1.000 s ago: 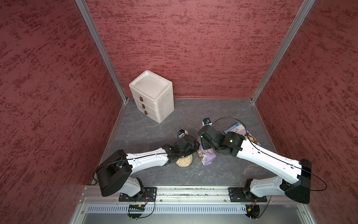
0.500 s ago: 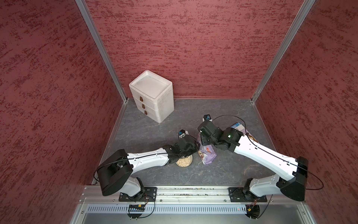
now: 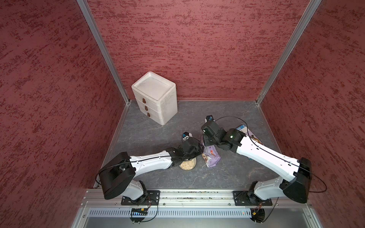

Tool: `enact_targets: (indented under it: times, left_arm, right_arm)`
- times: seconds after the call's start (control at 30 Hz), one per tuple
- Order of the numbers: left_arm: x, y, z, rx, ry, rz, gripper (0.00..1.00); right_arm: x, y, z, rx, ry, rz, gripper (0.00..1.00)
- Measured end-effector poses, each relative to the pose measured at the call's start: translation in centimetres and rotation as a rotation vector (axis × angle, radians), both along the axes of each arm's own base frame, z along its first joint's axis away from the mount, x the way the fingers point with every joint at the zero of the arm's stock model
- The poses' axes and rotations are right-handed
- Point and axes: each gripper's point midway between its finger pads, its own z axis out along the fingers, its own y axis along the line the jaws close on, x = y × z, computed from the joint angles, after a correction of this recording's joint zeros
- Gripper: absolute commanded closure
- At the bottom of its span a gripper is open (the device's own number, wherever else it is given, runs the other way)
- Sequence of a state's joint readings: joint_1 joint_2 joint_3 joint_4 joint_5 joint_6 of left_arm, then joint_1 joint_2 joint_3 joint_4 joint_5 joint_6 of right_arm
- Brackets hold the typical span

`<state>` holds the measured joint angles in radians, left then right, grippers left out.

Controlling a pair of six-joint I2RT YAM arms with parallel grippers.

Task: Pour the oats into the breakfast bowl
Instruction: Close the oats bag at the center of the board.

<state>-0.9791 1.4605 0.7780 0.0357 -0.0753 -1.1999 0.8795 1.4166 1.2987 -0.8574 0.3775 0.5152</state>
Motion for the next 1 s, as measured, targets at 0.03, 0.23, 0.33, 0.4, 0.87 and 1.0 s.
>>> enact_targets:
  times: [0.03,0.23,0.33,0.4,0.87,1.0]
  left_arm:
    - [0.0,0.0,0.0,-0.002,-0.001,-0.001,0.61]
    - [0.0,-0.3,0.3,-0.014,-0.009,-0.004,0.61]
    - [0.0,-0.3,0.4,-0.016,-0.011,-0.004,0.61]
    - [0.1,-0.4,0.4,-0.018,-0.012,-0.004,0.61]
    - [0.2,-1.0,0.8,-0.049,-0.020,-0.008,0.61]
    - [0.1,-1.2,0.9,-0.056,-0.023,-0.011,0.61]
  right_arm:
    - [0.0,-0.1,0.0,-0.002,-0.001,-0.001,1.00]
    - [0.1,-0.3,0.0,-0.026,-0.009,0.012,0.63]
    - [0.3,-0.4,0.1,-0.031,-0.016,0.014,0.61]
    - [0.6,-0.5,0.1,-0.032,-0.019,0.010,0.61]
    - [3.3,0.2,-1.3,-0.048,-0.020,-0.006,1.00]
    - [3.3,-0.1,-1.2,-0.051,-0.018,-0.009,0.69]
